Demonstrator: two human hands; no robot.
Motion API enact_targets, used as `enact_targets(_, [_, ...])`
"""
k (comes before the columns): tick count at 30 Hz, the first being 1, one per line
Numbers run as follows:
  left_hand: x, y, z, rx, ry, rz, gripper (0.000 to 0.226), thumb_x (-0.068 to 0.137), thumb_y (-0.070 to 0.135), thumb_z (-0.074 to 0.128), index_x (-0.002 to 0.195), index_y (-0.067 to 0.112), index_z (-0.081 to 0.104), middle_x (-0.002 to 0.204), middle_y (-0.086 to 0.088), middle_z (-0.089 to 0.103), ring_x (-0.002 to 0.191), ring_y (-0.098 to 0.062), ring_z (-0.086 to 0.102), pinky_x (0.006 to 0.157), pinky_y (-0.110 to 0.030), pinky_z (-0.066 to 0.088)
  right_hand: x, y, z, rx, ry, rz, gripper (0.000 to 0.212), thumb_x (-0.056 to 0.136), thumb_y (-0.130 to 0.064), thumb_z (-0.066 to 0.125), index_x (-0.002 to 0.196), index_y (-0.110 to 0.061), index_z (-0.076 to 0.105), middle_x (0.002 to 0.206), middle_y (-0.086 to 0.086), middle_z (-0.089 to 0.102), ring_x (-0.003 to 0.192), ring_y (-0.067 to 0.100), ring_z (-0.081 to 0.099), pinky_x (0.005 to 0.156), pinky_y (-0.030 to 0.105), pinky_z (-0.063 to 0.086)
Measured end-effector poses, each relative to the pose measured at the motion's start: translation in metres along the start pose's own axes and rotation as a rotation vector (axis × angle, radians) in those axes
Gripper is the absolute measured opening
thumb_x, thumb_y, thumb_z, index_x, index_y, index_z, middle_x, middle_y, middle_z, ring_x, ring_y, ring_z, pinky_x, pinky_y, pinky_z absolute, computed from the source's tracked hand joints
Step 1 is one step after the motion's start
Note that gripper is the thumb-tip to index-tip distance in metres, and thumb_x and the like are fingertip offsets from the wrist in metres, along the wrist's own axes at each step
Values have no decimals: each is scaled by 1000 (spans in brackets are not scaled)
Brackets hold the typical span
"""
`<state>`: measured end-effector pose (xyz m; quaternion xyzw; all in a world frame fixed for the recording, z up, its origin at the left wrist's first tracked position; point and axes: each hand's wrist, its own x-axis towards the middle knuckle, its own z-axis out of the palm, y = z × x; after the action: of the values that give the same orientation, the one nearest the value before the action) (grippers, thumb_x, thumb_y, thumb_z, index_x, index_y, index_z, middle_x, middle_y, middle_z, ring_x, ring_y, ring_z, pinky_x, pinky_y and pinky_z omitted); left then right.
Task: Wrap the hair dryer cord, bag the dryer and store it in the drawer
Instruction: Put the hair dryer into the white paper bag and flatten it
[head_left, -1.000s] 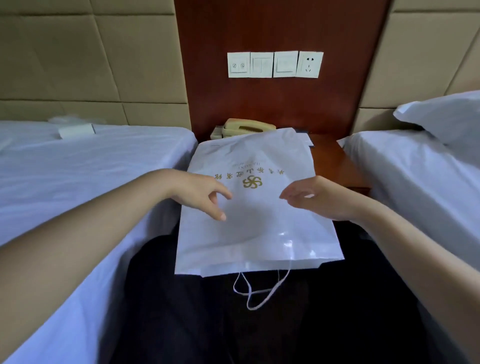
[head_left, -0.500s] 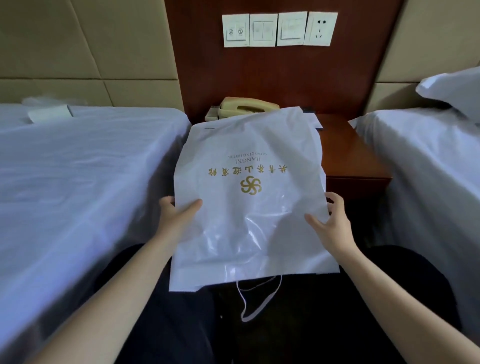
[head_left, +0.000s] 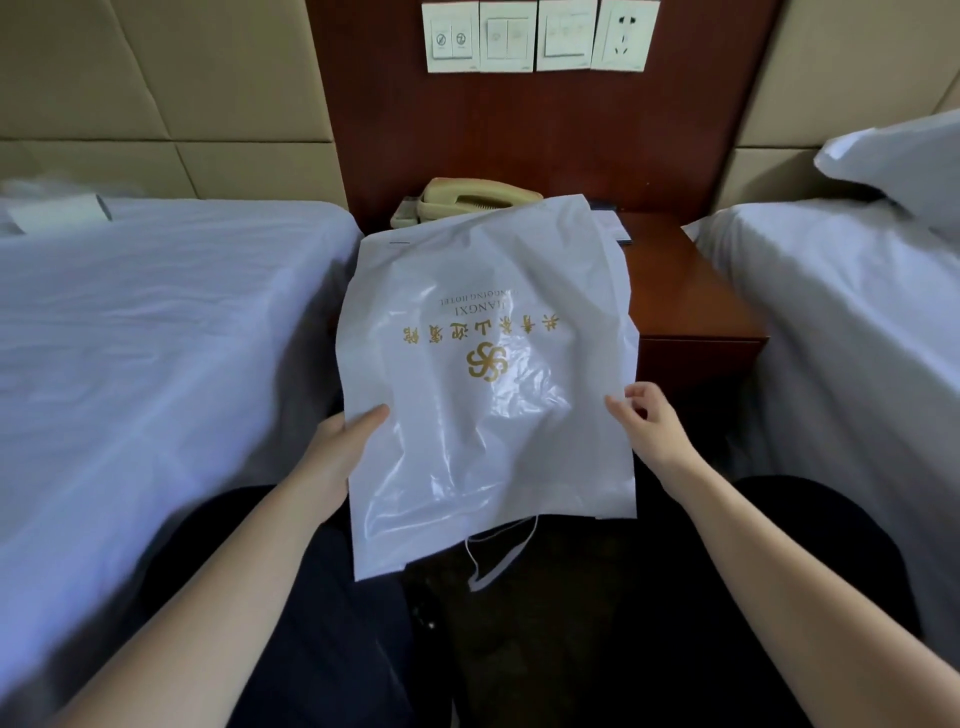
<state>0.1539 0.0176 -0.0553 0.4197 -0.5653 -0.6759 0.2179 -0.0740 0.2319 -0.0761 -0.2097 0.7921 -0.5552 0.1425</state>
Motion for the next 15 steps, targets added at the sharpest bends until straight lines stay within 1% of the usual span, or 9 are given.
enact_targets(2, [-2,-3,0,35,-15,5,27,92,25,58,115,12,62,106,-7,69,96,-25,65,83,-37,50,0,8,1,-62,-80,35,18,90,-28,59,98,-12,61,95,4,66,87,20,64,76,38,51])
enact_targets(4, [-3,-7,2,61,-18,19,24,92,24,57,113,13,63,103,-6,68,93,-24,64,83,-36,49,0,12,1,-74,-81,41,14,91,-23,57,90,-11,65,92,9,69,88,28,67,78,41,53])
enact_targets(5, [-4,-9,2,78,-10,31,22,92,24,57,111,13,63,100,-5,68,92,-23,64,81,-36,49,-1,11,0,-48,-73,45,15,92,-19,55,85,-11,66,88,9,69,85,28,67,74,38,53])
enact_targets(7, [-1,-12,-1,125,32,64,17,92,22,57,103,11,65,93,-5,68,86,-23,64,72,-33,49,-6,2,-2,35,-82,48,20,94,-15,51,78,-13,64,82,7,67,72,18,67,64,30,52])
enact_targets(9, [3,-15,-8,193,102,94,20,91,22,57,92,4,66,86,-9,66,78,-26,61,69,-31,46,-12,-5,-9,139,-90,54,23,94,-13,51,76,-13,65,77,6,68,59,10,67,55,22,53])
enact_targets(10, [6,-17,-11,215,143,110,23,90,21,58,86,0,64,82,-12,61,76,-24,57,70,-32,43,-16,-7,-15,183,-93,60,22,93,-13,51,76,-11,66,74,6,69,57,9,67,52,22,53])
enact_targets(12, [7,-17,-16,224,213,146,24,89,19,58,80,-3,61,79,-13,55,73,-25,51,67,-34,38,-26,-10,-29,256,-102,70,23,92,-15,53,77,-7,68,68,6,71,56,13,67,52,23,54])
enact_targets(14, [6,-15,-18,236,260,195,29,88,17,58,81,-11,57,75,-17,55,69,-25,50,64,-33,38,-33,-12,-40,313,-128,83,24,92,-16,53,79,-3,69,67,7,72,58,19,68,56,27,55])
enact_targets(15, [5,-14,-19,249,282,229,30,88,17,58,80,-12,55,72,-17,53,66,-24,48,61,-31,37,-36,-14,-43,345,-146,92,25,92,-16,53,80,0,69,68,9,73,59,21,68,57,29,55])
